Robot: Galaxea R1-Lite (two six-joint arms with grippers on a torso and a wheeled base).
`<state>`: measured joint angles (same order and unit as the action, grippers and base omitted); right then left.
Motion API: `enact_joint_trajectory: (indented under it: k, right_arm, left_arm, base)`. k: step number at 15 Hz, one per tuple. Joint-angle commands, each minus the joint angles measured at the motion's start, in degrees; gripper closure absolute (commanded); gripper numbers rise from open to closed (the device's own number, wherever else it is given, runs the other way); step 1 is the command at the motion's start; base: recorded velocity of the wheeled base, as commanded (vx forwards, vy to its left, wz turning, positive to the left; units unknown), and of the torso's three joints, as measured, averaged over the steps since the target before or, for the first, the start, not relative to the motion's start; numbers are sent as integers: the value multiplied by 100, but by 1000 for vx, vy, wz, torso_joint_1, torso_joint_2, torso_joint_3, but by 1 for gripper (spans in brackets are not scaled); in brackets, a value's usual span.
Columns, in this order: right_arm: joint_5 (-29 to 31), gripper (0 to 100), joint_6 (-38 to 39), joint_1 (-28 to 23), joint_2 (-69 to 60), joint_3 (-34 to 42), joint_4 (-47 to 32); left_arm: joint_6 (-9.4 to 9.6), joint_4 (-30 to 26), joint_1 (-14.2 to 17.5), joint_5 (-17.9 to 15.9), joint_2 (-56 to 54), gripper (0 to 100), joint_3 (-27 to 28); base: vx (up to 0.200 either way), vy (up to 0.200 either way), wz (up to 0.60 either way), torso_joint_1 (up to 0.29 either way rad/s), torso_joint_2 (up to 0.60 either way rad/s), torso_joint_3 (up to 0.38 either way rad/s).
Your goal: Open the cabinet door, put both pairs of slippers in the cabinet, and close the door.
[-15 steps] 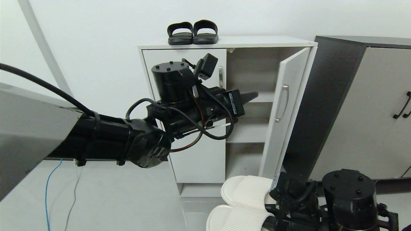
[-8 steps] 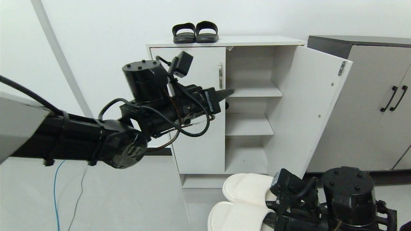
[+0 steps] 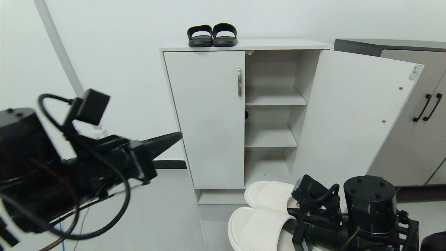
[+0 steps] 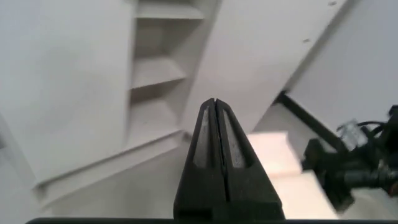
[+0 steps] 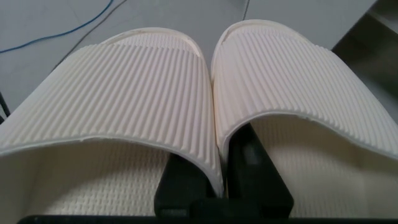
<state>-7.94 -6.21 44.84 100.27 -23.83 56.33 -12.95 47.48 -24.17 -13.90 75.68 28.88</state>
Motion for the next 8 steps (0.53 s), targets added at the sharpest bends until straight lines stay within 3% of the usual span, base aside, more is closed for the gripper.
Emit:
enact_joint_trajectory:
  k: [1, 2, 4, 5, 8]
  right_arm:
    - [3, 100, -4, -28, 81, 1, 9]
    - [3, 100, 5, -28, 81, 1, 9]
    - [11, 100, 5, -63, 72, 1, 18]
    - [3, 100, -4, -72, 63, 1, 18]
    - [11, 100, -12, -72, 72, 10, 9]
  left_arm:
    - [134, -670, 97, 915, -2031, 100, -1236]
    - [266, -1162, 141, 1249, -2549, 100, -1420]
    - [706, -2252, 150, 1733, -3622, 100, -1763]
    - [855, -2823, 405, 1952, -4184, 100, -1895]
    - [873, -3755, 1398, 1987, -5555, 100, -2176]
  base:
    - [0, 0, 0, 0, 0, 0]
    - [0, 0, 0, 0, 0, 0]
    - [0, 0, 0, 0, 0, 0]
    - [0, 0, 0, 0, 0, 0]
    - [0, 0, 0, 0, 0, 0]
